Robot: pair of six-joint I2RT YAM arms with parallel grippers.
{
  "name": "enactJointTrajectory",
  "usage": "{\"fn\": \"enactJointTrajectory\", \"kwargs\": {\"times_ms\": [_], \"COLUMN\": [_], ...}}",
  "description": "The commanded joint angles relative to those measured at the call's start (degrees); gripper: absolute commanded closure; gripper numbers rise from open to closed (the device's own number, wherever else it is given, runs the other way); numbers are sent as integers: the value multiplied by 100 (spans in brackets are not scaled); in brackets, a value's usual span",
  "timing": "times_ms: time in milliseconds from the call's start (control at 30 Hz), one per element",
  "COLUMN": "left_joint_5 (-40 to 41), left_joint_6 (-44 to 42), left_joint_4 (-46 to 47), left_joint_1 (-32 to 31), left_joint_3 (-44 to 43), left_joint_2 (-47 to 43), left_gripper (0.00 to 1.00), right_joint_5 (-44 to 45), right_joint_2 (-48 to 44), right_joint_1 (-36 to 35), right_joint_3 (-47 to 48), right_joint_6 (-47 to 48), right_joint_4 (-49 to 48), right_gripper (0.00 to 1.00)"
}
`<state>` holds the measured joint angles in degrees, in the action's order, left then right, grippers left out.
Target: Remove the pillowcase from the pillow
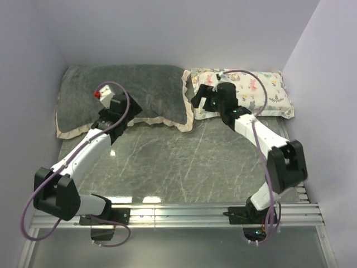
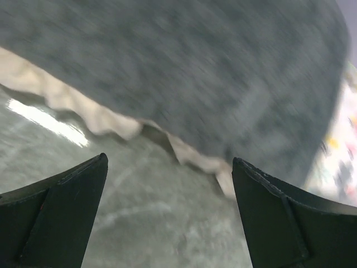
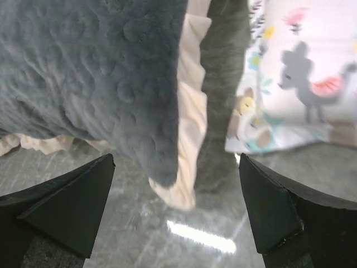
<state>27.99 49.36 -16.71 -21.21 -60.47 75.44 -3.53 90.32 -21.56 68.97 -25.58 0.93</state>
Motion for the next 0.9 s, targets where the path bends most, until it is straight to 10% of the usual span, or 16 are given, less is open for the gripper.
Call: {"fn": "enactJointTrajectory", "kwargs": {"times_ms": [0,633,733,767,867], "left_joint_5": [-205,-769,-646,-628,-514], "left_joint_6": [328,215,-4,-49,-146], "left_joint_4": [633,3438,3271,3175,2955], "left_joint_1": [687,1568,1568,1568,1559], "left_joint_3": [-80,580,352,317,150], "left_joint_2": [137,2246,2423,2458,2432], "left_gripper": [1,2,40,76,100], "right_joint_5": [-587,-799,-755,-746,-676], "right_joint_2": [685,2541,2631,2622,2596], "right_joint_1": [-67,-612,-630,-630,-630], "right_joint_3": [581,1882,1971,1963,1945], "right_joint_6": [124,-114,-166,-166,-166], "right_joint_4": [-444,-674,-585,-611,-516], "right_gripper": [0,7,15,18,37]}}
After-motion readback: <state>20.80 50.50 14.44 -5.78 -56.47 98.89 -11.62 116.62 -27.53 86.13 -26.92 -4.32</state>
